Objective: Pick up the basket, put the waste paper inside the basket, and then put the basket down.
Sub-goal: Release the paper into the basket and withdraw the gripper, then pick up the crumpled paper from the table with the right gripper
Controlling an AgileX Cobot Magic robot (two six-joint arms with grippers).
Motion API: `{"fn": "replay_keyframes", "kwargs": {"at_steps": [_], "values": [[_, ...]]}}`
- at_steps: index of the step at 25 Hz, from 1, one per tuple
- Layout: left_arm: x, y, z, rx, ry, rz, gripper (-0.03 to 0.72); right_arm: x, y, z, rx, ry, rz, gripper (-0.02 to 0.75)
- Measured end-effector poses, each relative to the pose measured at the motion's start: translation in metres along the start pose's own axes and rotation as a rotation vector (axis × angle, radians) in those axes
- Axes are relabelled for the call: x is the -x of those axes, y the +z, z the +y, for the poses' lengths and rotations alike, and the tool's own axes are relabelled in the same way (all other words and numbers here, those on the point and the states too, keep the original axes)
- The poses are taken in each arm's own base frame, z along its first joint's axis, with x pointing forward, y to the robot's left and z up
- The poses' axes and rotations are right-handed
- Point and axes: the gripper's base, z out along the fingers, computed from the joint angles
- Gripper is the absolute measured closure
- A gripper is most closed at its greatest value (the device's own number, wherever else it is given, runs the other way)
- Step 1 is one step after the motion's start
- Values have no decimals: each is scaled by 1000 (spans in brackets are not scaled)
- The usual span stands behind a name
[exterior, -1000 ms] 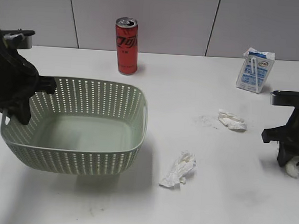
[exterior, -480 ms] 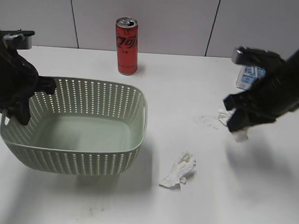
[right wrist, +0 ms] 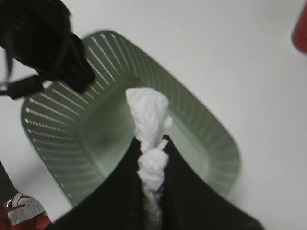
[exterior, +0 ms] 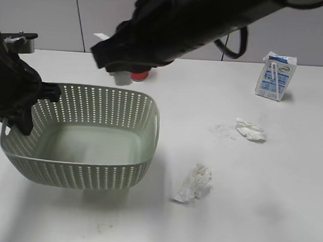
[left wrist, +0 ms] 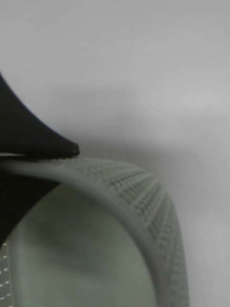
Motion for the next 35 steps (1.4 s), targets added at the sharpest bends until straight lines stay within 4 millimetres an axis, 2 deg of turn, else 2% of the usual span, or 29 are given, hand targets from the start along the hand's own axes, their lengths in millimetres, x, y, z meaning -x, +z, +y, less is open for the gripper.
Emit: {"fn": "replay_keyframes", "kwargs": {"at_steps": [3,5,6,8,10,11,12,14,17,21,25,29,32,35], "values": [[0,0,0,0,0,0,683,-2,23,15,16,-35,-14,680],[0,0,0,0,0,0,683,-9,41,11,9,-30,17,599],[0,0,0,0,0,0,683,-13,50,9,5,-25,40,544],[0,0,0,0,0,0,683,-20,62,5,-3,-22,72,363],[0,0,0,0,0,0,683,-23,66,3,-5,-19,82,196],[0,0,0,0,0,0,683,-22,66,3,-5,-20,80,141],[0,0,0,0,0,0,683,-20,65,3,-9,-30,76,119],[0,0,0,0,0,0,683,-12,59,0,-22,-55,65,114],[0,0,0,0,1,0,683,5,40,-17,-73,1,68,119],[0,0,0,0,1,0,683,21,7,-72,-181,125,105,128],[0,0,0,0,1,0,683,7,-15,-135,-300,244,211,144],[0,0,0,0,1,0,683,-16,-18,-191,-415,384,291,147],[0,0,0,0,1,0,683,-37,-5,-220,-453,490,350,147],[0,0,0,0,1,-1,683,-60,19,-235,-458,560,444,147]]}}
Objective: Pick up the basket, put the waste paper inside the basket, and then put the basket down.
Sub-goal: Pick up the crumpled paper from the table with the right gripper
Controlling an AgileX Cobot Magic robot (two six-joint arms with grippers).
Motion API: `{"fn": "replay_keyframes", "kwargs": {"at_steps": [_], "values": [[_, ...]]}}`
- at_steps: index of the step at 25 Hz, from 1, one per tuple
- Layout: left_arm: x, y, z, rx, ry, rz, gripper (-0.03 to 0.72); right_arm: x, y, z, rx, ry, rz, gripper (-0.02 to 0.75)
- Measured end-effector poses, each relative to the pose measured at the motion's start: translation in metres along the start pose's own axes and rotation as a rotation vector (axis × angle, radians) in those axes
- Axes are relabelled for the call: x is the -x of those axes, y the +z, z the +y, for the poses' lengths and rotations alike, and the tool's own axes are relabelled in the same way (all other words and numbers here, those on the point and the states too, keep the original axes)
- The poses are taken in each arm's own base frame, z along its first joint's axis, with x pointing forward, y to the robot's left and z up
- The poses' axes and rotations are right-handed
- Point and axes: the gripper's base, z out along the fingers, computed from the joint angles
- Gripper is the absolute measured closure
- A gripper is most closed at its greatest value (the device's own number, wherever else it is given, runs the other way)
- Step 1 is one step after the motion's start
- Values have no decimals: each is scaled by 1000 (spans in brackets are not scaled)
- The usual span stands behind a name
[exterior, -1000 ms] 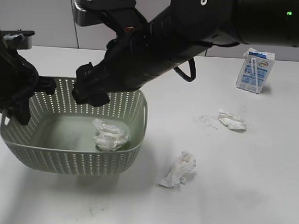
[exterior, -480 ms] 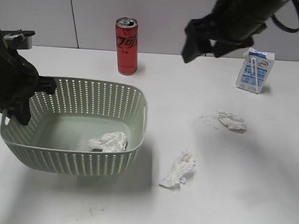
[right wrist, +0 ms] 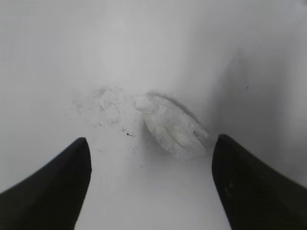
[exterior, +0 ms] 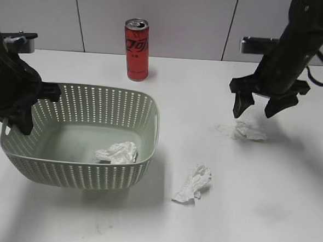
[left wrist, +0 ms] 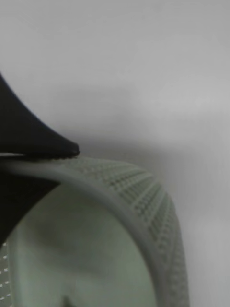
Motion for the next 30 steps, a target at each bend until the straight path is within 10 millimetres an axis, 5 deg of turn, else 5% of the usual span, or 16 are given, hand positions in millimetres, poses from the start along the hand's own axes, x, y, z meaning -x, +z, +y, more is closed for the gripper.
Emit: {"fn": "replay_keyframes", "kwargs": {"at_steps": [6,13,16,24,30], "values": [[0,0,0,0,0,-1,683,-8,55,-8,-30,26,130,147],[0,0,0,0,0,-2,683,-8,71,-13,-62,5,135,215],[0,0,0,0,0,-2,683,-7,72,-14,-67,-2,120,312],[0,0,0,-1,0,-5,683,-5,72,-14,-67,-9,97,721],[0,0,0,-1,0,-5,683,-1,54,-10,-56,-56,57,746]]}}
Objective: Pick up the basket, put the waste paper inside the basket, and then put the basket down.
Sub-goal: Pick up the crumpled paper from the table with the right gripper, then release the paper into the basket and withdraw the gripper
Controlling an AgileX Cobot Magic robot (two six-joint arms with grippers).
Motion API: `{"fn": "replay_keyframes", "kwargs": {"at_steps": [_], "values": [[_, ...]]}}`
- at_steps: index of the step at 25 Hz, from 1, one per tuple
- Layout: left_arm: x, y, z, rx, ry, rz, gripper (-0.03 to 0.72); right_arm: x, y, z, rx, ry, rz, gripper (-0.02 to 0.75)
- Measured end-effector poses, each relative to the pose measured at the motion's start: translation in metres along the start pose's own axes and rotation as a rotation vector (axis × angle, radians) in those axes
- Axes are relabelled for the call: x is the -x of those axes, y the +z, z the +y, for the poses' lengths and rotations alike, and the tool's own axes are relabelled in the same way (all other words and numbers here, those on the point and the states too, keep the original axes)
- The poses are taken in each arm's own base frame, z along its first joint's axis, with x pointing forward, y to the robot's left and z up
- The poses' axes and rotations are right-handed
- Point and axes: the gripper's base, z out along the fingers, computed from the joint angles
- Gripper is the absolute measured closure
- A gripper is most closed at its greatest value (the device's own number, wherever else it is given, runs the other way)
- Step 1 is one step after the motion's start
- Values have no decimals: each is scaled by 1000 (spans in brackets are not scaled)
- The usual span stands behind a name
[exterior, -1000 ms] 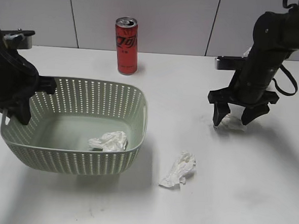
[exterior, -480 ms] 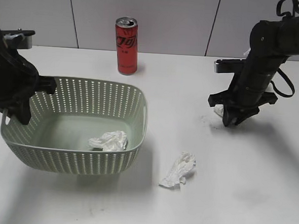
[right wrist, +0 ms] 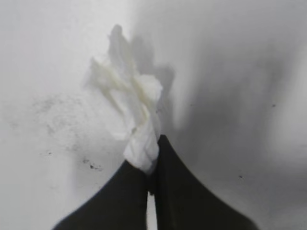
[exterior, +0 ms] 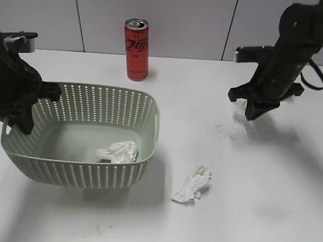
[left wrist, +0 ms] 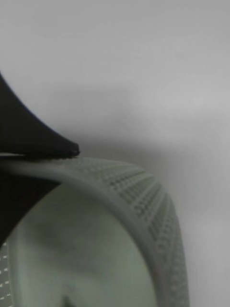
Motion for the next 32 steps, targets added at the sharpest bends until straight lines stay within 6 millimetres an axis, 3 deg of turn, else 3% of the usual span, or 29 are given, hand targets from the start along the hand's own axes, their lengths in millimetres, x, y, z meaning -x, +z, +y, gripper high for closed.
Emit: {"fn": "replay_keyframes", "kwargs": {"at_steps": [5,10,13,17,20,22,27,29,32], "values": [[0,0,0,0,0,-1,683,-1,-73,28,100,-157,-136,746],[0,0,0,-3,-2,0,683,-27,-151,99,308,-416,-306,746],[0,0,-1,-6,-4,0,683,-52,-176,147,395,-580,-360,746],[0,0,-1,-8,-5,1,683,-79,-176,197,454,-721,-353,746],[0,0,-1,-11,-7,2,683,-91,-163,220,472,-773,-318,711],[0,0,-1,-12,-8,4,683,-92,-150,226,470,-782,-291,619],[-1,0,-1,-10,-8,14,683,-90,-128,230,446,-789,-250,188],[-1,0,-1,-10,-8,14,683,-88,-129,229,422,-805,-254,120],[-1,0,-1,-6,-5,13,683,-80,-139,221,317,-793,-245,119]]}}
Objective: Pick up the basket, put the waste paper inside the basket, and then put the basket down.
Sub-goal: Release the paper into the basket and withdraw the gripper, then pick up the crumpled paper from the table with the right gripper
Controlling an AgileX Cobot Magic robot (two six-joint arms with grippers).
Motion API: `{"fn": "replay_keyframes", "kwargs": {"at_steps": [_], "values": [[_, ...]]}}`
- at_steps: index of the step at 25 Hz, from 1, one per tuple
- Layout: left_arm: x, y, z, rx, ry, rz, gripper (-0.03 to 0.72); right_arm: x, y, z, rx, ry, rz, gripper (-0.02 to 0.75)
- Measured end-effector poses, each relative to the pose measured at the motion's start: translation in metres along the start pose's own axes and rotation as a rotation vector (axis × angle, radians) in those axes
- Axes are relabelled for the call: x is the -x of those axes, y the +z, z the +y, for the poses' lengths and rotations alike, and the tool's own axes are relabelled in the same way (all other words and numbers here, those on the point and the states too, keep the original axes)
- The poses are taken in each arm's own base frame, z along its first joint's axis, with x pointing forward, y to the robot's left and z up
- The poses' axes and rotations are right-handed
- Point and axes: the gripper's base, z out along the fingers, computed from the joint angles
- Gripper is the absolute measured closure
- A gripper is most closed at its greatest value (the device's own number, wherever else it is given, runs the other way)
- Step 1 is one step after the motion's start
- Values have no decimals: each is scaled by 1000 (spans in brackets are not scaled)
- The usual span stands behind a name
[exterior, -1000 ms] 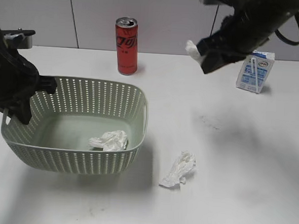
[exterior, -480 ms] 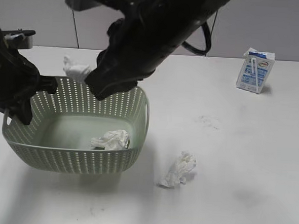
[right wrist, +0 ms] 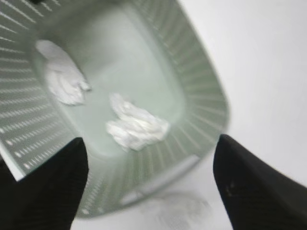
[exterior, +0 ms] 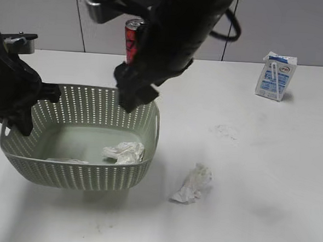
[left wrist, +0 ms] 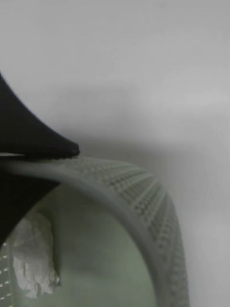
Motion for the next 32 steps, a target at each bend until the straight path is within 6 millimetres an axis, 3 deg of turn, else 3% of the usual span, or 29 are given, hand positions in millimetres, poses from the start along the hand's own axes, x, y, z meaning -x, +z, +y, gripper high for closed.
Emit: {"fn": "replay_keyframes", "kwargs": {"at_steps": [6,9,13,18,27,32], "values": [[-1,0,5,53,27,18,683,-13,-49,-32,-154,130,182,141],[-1,-1,12,80,27,31,683,-34,-54,-46,-133,225,219,145],[-1,-1,17,92,20,32,683,-73,-15,-52,-133,260,251,146],[-1,-1,17,93,21,31,683,-110,38,-49,-126,114,265,146],[-1,-1,16,87,17,31,683,-132,91,-56,-97,137,346,147],[-1,-1,16,83,15,32,683,-135,99,-58,-100,136,353,157]]}}
